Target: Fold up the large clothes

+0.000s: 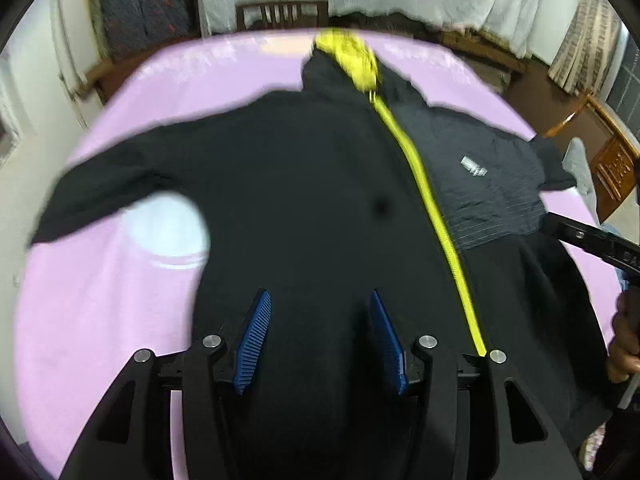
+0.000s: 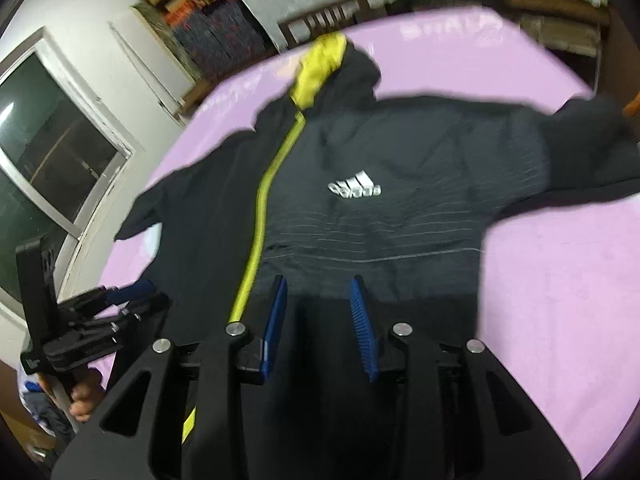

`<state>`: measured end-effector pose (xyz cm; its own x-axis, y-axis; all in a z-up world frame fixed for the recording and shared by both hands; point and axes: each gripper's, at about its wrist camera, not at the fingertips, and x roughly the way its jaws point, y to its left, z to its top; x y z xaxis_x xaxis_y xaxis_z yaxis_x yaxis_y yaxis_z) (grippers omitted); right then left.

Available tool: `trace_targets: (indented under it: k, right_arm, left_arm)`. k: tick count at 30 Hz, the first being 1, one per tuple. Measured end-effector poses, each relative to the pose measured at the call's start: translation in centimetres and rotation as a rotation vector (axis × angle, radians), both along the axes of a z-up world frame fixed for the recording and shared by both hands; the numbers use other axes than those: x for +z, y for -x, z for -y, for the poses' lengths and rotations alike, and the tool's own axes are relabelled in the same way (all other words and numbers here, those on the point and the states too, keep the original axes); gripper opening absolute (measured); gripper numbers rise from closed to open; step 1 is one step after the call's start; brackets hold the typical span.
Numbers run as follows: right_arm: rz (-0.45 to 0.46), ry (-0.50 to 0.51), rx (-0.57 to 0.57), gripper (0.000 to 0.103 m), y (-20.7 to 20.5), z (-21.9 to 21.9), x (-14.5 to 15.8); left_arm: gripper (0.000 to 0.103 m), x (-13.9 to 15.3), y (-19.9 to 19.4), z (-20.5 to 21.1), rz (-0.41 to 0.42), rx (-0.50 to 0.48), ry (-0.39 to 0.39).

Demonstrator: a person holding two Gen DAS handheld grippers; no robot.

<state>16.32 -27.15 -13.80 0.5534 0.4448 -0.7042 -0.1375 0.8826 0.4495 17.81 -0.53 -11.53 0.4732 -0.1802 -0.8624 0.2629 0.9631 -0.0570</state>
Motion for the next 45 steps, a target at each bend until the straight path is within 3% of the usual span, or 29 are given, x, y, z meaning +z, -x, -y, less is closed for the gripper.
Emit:
trace_targets:
  k: [1, 3, 6, 9, 12, 14, 16, 20, 23, 27, 31, 37, 39, 40, 45]
  right_arm:
    - [-0.032, -0.008, -0.007, 0.031, -0.8, 0.4, -1.0]
    - [-0.011, -0.078, -0.013, 0.028, -1.6, 1.4, -1.8]
    - [-0.006, -0.146, -0.075, 0.029, -1.5, 3.9, -1.7]
    - [0.069, -0.18, -0.231, 0.031, -1.0, 8.9, -0.4]
    - [0.07, -0.24, -0.403, 0.033, -1.4, 15.0, -0.1]
    - [0.084, -0.227, -0.461, 0.033, -2.2, 17.5, 0.3]
    - [0.064, -0.173, -0.448, 0.033, -4.5, 18.1, 0.2]
    - [-0.014, -0.215, -0.471, 0.026, -7.4, 19.5, -2.3]
    - [0.006, -0.223, -0.495, 0.025, -5.8, 20.5, -2.5]
    - [0.092, -0.149, -0.627, 0.037, -1.9, 21.6, -1.2]
    - [0.063, -0.118, -0.776, 0.037, 0.6, 23.4, -1.9]
    - [0.048, -0.165, -0.843, 0.035, -1.1, 24.8, -2.5]
    - [0.04, -0.153, -0.877, 0.028, -1.9, 25.2, -2.5]
    - [0.026, -0.131, -0.903, 0.009, -2.2, 25.4, -2.7]
    - [0.057, -0.179, -0.893, 0.004, 0.2, 25.8, -2.6]
  left_arm:
    - [0.054, -1.0, -0.8, 0.2, -0.03, 0.007, -0.008]
    - [0.071, -0.9, -1.0, 0.6, 0.007, 0.003, -0.054]
    - [0.079, -1.2, -1.7, 0.6, -0.003, 0.01, -0.093]
    - [0.079, -0.2, -2.9, 0.4, -0.01, 0.029, -0.091]
    - [0.079, 1.2, -5.4, 0.7, 0.023, 0.045, -0.119]
    - [0.079, 2.2, -7.1, 1.2, 0.058, 0.053, -0.119]
    - [0.079, 2.7, -9.2, 1.6, 0.095, 0.069, -0.139]
    - [0.08, 1.4, -13.7, 0.9, 0.091, 0.147, -0.189]
    - [0.08, -0.2, -15.8, -0.8, 0.019, 0.205, -0.152]
    - [0.082, -0.3, -16.2, -2.0, 0.042, 0.222, -0.113]
    - [0.082, -0.4, -17.4, -2.7, 0.055, 0.249, -0.083]
    - [0.094, -0.8, -16.6, -1.8, 0.091, 0.262, -0.162]
    - [0.095, -0.8, -16.8, -2.0, 0.083, 0.267, -0.148]
    - [0.096, -0.9, -16.9, -2.1, 0.079, 0.269, -0.14]
    - [0.096, -1.0, -16.5, -2.2, 0.08, 0.271, -0.138]
